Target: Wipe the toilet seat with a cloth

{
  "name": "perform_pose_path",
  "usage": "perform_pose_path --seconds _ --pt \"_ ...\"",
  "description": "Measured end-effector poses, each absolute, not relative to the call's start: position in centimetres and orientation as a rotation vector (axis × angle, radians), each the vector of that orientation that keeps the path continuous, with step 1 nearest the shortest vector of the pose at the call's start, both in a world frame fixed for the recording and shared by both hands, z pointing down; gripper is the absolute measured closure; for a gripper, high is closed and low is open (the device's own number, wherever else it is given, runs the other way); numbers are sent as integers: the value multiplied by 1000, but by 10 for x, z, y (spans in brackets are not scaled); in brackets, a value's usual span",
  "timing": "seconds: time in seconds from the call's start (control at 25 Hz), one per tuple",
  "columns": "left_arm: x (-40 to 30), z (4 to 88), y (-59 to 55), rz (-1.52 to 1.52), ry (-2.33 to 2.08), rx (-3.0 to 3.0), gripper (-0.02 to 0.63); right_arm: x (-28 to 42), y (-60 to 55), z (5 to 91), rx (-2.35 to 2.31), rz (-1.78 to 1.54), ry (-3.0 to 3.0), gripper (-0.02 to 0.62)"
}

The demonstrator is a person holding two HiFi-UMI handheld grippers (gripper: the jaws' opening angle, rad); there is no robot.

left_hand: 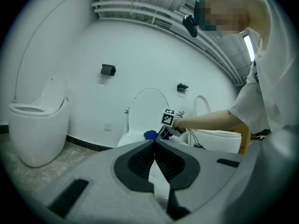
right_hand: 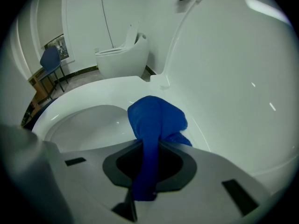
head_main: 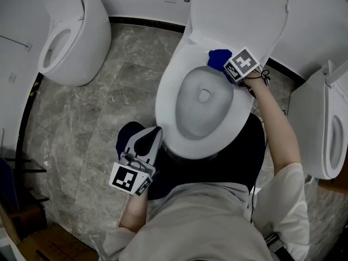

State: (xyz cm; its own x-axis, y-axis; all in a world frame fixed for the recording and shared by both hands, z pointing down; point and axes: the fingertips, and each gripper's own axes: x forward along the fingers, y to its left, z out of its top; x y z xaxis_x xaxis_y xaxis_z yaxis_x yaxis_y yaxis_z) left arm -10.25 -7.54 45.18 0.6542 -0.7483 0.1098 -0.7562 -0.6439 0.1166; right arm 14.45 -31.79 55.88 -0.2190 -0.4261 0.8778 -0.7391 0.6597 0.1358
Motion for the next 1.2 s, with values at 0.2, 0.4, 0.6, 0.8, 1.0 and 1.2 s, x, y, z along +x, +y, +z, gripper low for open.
perform_pose_path --seconds 0.2,0.4,0.6,0.8,1.0,1.2 --pt "-112 454 -75 61 -1272 2692 598 134 -326 560 913 375 -1855 545" --pt "-120 458 -74 60 -1294 2670 598 123 -330 560 905 370 -1860 545" --pt "-126 459 -75 58 -1314 2657 598 114 -334 561 898 367 -1865 545" --pt "-128 458 -76 52 -1317 2662 598 110 -335 562 911 367 -1865 545" --pt "-128 456 -77 48 -1316 2667 598 110 -335 562 929 377 -1864 545" --pt "-127 451 -76 42 -1320 2676 598 111 -333 562 964 363 -1866 545"
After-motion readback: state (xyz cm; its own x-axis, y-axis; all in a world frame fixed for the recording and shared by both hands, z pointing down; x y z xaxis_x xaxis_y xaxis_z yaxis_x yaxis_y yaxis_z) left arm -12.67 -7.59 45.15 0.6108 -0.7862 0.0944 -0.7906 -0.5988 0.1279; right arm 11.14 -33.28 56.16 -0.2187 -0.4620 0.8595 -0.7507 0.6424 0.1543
